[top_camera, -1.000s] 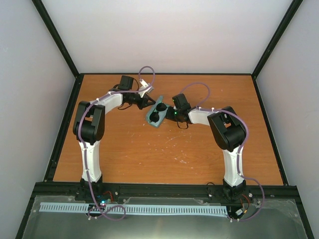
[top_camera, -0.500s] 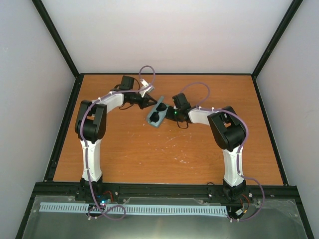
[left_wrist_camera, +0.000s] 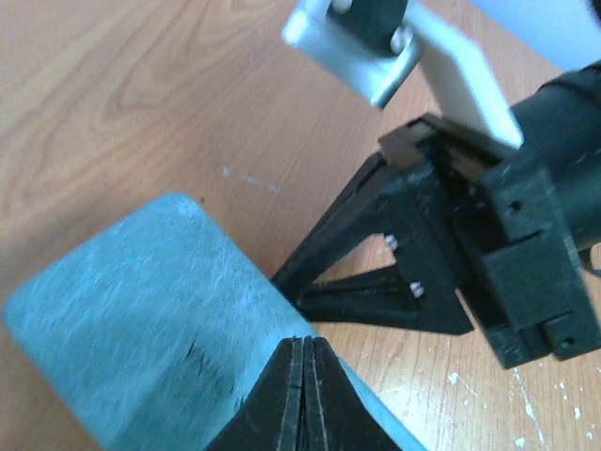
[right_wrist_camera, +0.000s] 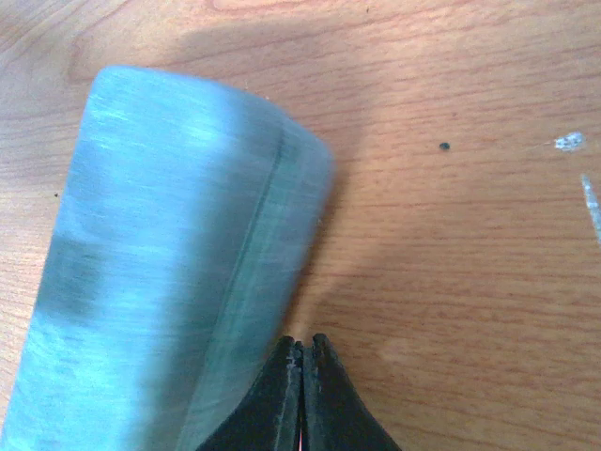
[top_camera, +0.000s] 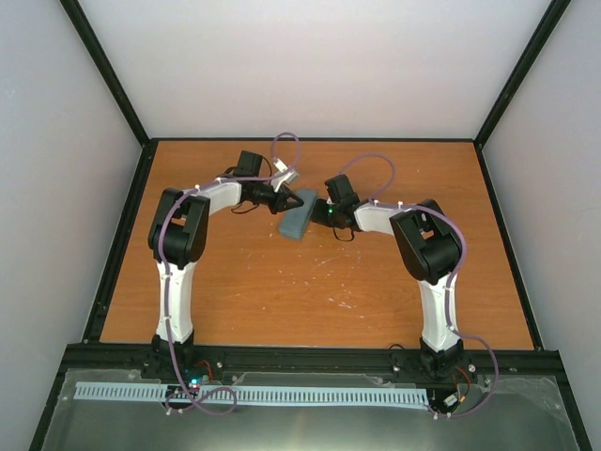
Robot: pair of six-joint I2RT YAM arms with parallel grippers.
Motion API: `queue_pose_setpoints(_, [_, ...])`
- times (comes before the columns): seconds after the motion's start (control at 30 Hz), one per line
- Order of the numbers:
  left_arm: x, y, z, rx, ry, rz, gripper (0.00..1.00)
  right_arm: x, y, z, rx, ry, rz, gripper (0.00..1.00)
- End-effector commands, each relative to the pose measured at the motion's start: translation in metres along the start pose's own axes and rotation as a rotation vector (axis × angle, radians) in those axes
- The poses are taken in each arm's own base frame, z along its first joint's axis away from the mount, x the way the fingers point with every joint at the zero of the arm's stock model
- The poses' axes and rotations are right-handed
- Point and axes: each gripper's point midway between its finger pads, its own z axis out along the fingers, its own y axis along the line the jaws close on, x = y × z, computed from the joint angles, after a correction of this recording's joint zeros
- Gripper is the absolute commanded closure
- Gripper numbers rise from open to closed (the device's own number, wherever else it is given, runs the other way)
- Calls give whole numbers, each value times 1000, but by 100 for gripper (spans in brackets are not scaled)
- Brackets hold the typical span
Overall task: Organize the sunglasses
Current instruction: Close the sunglasses case at the center of the board.
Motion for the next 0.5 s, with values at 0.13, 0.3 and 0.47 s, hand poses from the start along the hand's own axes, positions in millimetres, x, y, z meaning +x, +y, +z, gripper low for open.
queue_pose_setpoints(0.13, [34, 3, 14, 11, 86, -71, 97, 34, -41, 14, 117, 99, 25, 97])
queue_pose_setpoints(0.3, [14, -2, 0, -15, 56, -13, 98, 28, -45, 3, 136, 77, 14, 97])
queue_pose_setpoints(0.47, [-72, -11, -66, -101, -129, 118, 77, 10, -61, -40, 198, 9, -2, 97])
